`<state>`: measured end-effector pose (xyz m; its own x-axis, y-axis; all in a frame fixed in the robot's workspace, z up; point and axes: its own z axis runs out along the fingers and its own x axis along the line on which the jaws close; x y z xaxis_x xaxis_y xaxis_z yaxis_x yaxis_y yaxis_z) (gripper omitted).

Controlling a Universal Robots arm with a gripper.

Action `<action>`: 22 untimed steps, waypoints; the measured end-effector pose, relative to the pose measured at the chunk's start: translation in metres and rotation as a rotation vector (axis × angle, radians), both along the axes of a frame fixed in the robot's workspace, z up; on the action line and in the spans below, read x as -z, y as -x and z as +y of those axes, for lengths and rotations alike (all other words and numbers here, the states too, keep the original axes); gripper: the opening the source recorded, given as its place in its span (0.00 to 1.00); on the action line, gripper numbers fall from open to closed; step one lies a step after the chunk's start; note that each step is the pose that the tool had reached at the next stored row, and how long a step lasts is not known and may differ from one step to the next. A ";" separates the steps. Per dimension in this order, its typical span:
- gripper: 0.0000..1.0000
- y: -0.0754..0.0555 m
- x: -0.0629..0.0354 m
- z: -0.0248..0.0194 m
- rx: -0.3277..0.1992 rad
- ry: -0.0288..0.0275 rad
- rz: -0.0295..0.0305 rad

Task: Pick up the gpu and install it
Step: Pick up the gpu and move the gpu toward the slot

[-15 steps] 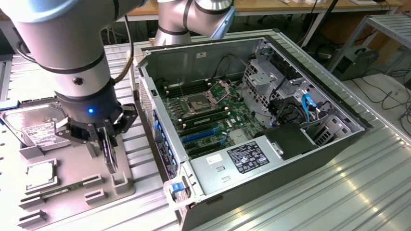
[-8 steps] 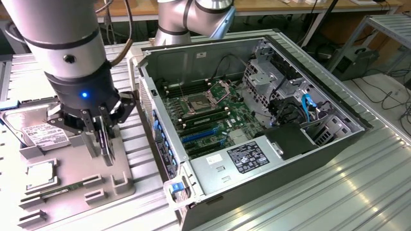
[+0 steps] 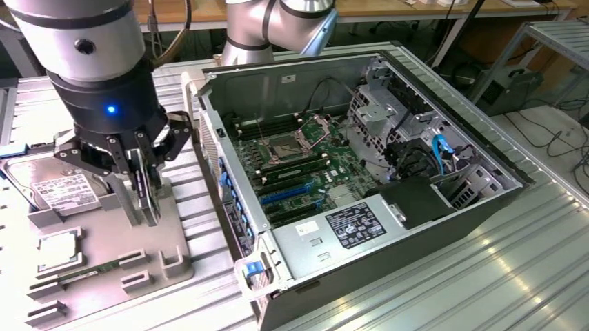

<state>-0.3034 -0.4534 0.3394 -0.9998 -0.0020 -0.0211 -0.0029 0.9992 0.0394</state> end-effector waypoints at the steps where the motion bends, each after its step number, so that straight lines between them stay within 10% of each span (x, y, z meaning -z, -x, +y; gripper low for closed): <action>1: 0.28 0.000 -0.0029 0.0000 0.000 0.0000 0.0000; 21: 0.28 0.000 -0.0698 0.0000 0.000 -0.0001 -0.0002; 22: 0.28 0.000 -0.0858 0.0000 0.000 -0.0001 -0.0001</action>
<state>-0.3034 -0.4534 0.4251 -0.9998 -0.0020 -0.0212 -0.0029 0.9992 0.0395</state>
